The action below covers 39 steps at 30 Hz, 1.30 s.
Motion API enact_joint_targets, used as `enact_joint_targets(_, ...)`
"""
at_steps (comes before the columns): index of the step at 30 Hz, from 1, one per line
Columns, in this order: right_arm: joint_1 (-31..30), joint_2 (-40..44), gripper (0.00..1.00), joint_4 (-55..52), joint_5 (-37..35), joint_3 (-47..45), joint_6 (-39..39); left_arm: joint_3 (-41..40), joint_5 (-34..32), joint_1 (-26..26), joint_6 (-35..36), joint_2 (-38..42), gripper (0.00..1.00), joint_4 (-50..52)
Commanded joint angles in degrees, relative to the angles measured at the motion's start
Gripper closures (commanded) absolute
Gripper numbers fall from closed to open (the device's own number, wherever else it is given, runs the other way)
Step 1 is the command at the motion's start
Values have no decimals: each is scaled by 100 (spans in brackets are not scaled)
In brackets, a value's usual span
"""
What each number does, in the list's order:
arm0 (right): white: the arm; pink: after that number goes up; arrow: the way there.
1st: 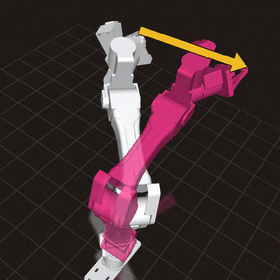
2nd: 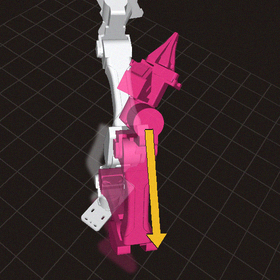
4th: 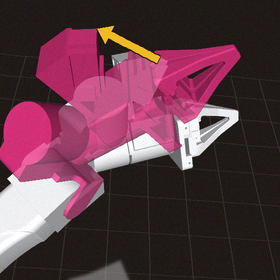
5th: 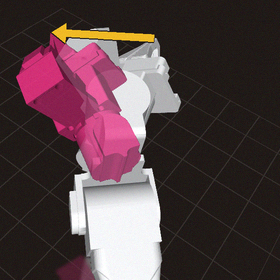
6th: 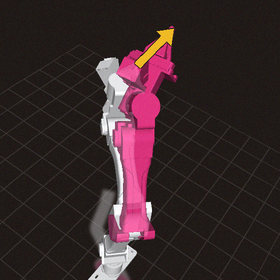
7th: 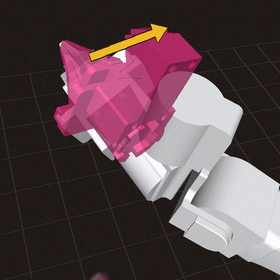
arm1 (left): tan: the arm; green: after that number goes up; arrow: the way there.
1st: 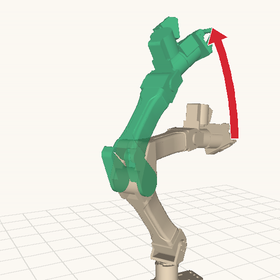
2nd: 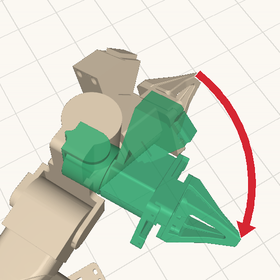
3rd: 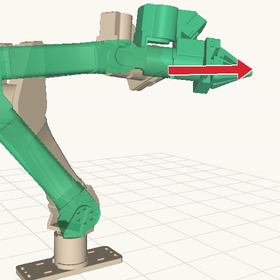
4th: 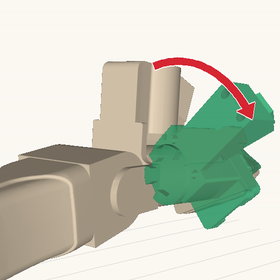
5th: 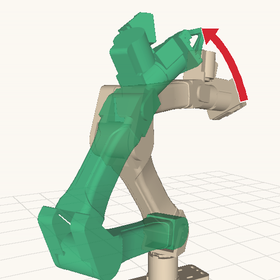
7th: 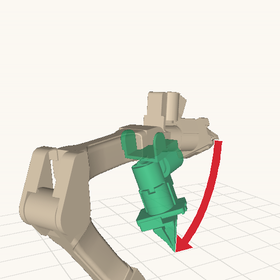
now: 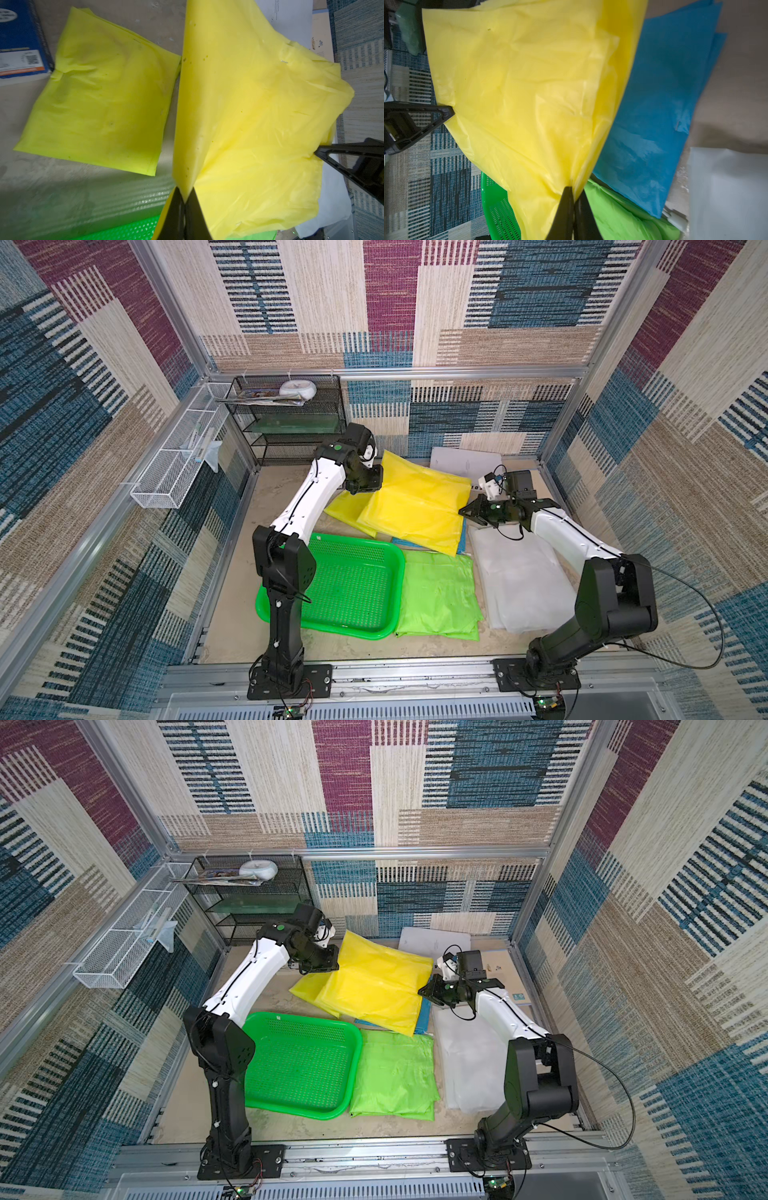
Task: Put the folded raincoat in the basket
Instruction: Pick up the raincoat from the center of the board, then place the raincoat in the basket.
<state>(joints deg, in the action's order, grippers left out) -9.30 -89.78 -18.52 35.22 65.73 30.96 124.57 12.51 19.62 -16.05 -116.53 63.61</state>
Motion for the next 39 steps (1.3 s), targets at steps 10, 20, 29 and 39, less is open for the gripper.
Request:
enact_joint_targets(10, -2217, -31, 100, 540, -171, 98, 1482, -2154, -1152, -1578, 297, 2009, 100, 765)
enact_joint_targets(20, -3703, -588, 100, 605, -606, 168, 1750, -4153, -2101, -1781, 12, 3055, 100, 761)
enact_joint_targets(29, -4375, -713, 100, 482, -934, 4, 1651, -5624, -2019, -1781, -432, 3894, 100, 475)
enact_joint_targets(39, -4484, -883, 100, 350, -1358, -29, 1512, -6119, -2309, -1785, -724, 3688, 100, -56)
